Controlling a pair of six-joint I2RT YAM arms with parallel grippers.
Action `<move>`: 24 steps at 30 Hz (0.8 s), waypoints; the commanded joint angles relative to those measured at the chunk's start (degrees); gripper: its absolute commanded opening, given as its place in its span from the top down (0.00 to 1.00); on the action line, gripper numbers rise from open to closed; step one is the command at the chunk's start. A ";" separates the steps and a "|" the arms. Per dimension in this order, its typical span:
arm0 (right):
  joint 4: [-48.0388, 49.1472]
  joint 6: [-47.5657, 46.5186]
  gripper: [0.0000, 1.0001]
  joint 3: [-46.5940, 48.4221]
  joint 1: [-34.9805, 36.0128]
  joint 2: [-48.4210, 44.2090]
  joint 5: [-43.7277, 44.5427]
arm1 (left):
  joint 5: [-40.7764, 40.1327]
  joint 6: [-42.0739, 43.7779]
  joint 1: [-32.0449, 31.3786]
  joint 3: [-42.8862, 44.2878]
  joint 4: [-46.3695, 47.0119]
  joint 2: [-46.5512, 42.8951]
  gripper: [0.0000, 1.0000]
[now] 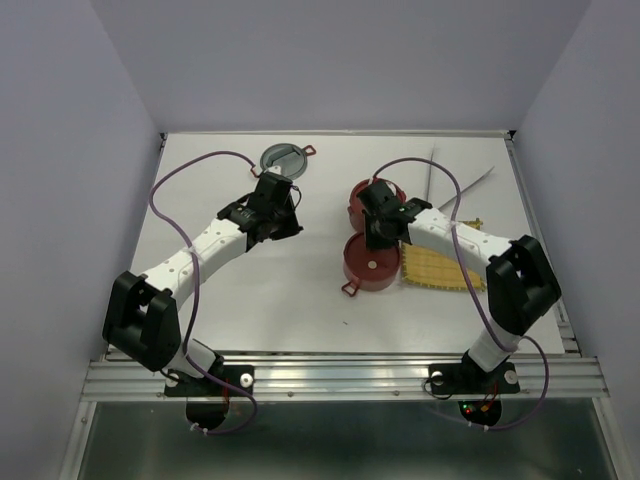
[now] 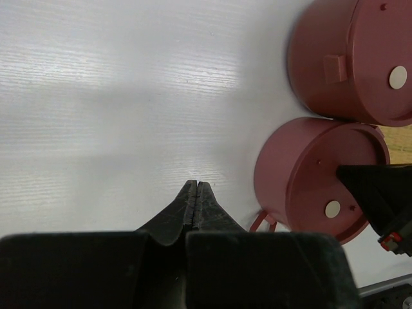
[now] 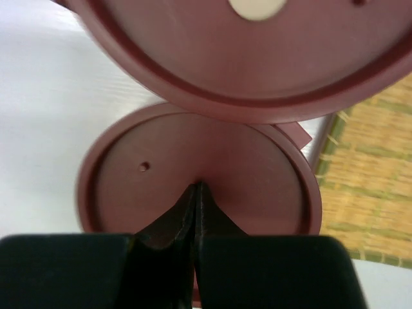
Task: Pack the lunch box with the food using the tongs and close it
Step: Close the box lid on the packing box.
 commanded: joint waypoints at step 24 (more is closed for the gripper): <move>1.65 2.08 0.99 -3.46 5.33 -3.31 -4.47 | -1.89 1.72 0.17 1.44 -0.58 -1.33 1.00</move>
